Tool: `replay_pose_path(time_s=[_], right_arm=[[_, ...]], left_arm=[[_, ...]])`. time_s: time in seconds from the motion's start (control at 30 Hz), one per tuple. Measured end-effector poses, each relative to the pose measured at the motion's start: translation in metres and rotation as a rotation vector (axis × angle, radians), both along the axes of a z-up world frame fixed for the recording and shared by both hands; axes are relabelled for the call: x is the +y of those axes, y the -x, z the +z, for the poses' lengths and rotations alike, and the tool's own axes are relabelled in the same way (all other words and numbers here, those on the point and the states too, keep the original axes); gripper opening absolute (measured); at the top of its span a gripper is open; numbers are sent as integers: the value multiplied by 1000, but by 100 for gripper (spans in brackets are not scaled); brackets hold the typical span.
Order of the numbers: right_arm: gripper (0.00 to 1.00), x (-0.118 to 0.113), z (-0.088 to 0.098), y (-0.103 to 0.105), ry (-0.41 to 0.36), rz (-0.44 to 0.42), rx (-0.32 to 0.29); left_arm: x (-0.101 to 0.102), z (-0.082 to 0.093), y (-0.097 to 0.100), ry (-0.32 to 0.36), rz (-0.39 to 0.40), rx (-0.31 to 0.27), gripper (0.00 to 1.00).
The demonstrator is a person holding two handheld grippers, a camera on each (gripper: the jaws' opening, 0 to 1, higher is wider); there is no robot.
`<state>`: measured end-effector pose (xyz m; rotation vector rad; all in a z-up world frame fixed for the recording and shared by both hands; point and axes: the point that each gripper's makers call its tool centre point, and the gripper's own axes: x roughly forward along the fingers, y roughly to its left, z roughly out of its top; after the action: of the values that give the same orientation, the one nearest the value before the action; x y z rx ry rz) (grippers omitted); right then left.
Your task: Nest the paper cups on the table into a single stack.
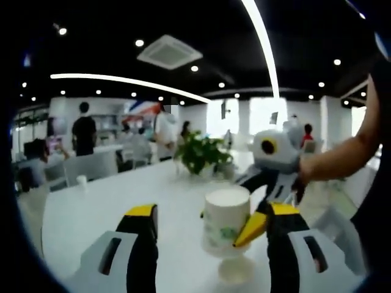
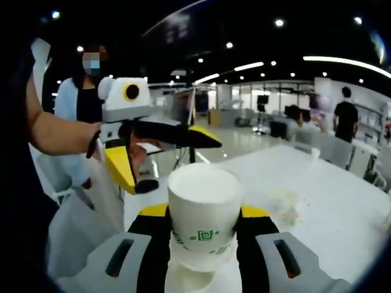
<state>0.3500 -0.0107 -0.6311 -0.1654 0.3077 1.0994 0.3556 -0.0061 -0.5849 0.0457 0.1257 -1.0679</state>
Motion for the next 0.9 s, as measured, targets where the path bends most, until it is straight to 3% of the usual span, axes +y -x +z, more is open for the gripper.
replay_pose_path(time_s=[0.9], right_arm=[[40,10,-1,16,53,87,-26]], left_arm=[[-22,-6,14,-33,-98,12,49]])
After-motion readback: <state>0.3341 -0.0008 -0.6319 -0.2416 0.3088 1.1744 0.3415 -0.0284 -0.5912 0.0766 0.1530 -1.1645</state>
